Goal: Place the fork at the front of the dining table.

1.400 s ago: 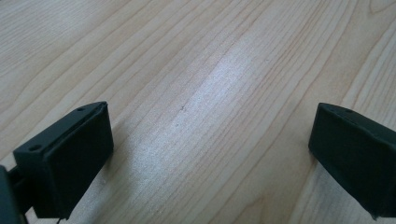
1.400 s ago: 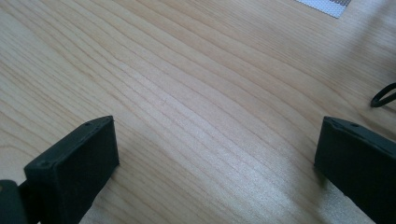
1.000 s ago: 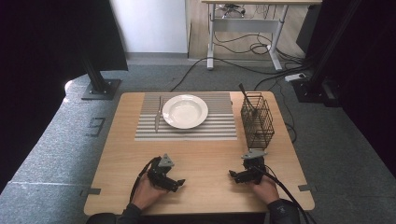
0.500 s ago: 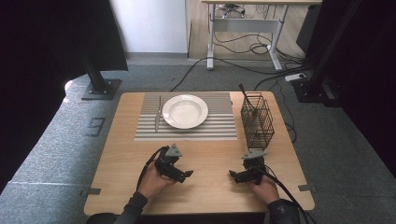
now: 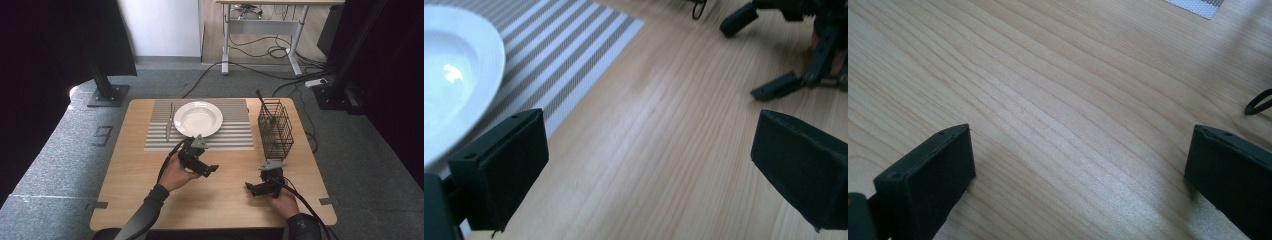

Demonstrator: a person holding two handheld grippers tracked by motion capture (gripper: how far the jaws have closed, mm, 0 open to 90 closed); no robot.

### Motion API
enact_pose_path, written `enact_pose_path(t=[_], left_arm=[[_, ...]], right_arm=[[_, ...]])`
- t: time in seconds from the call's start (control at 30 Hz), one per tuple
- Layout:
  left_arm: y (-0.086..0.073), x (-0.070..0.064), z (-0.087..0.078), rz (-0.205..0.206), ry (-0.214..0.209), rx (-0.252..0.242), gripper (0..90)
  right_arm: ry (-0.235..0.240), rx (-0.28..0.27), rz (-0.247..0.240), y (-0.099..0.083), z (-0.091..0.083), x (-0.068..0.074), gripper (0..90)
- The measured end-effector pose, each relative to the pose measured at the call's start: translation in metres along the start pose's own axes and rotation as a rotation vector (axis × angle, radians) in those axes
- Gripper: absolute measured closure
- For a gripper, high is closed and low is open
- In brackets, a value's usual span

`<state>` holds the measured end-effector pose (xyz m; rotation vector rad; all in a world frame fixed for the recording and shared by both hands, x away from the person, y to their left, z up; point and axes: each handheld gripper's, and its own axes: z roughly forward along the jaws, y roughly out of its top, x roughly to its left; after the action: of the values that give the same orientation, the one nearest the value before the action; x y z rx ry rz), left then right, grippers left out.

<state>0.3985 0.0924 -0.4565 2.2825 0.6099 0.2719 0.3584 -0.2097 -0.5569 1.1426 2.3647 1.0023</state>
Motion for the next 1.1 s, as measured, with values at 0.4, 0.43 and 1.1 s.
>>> enact_pose_path(t=[0.4,0.43,1.1], left_arm=[[0.064,0.007,0.008,0.055,-0.014,-0.031,3.6],[0.069,0.007,0.009,0.057,-0.014,-0.035,3.8],[0.148,0.007,0.043,0.112,-0.037,-0.046,16.0]], right_arm=[[0.000,-0.001,-0.002,0.000,0.000,0.000,0.0],[0.000,-0.001,-0.002,0.000,0.000,0.000,0.0],[0.000,-0.002,-0.002,0.000,0.000,0.000,0.0]])
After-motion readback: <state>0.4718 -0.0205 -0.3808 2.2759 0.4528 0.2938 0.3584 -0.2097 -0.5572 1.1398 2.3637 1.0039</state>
